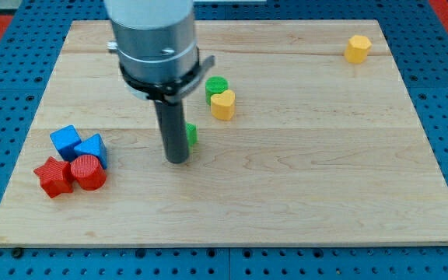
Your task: Move the green star closer to the yellow heart
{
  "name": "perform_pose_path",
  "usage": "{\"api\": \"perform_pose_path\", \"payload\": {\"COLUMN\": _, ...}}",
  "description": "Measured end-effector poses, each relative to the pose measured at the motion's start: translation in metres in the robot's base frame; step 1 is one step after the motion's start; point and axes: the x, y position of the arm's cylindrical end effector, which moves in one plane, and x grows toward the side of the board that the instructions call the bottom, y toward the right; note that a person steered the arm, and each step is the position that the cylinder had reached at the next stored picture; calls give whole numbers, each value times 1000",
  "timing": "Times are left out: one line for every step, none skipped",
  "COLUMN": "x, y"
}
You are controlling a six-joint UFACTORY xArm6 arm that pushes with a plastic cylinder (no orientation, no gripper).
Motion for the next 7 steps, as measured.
{"api": "perform_pose_path", "payload": {"x": -34, "y": -23}}
{"api": "perform_pose_path", "payload": {"x": -63, "y": -20}}
{"api": "perform_pose_path", "payload": {"x": -55, "y": -11}}
{"api": "perform_pose_path", "payload": {"x": -51, "y": -11}}
{"api": "perform_pose_path", "payload": {"x": -47, "y": 10}}
{"api": "perform_pose_path", "payload": {"x": -49, "y": 51}}
{"api": "perform_pose_path", "payload": {"x": -49, "y": 55}}
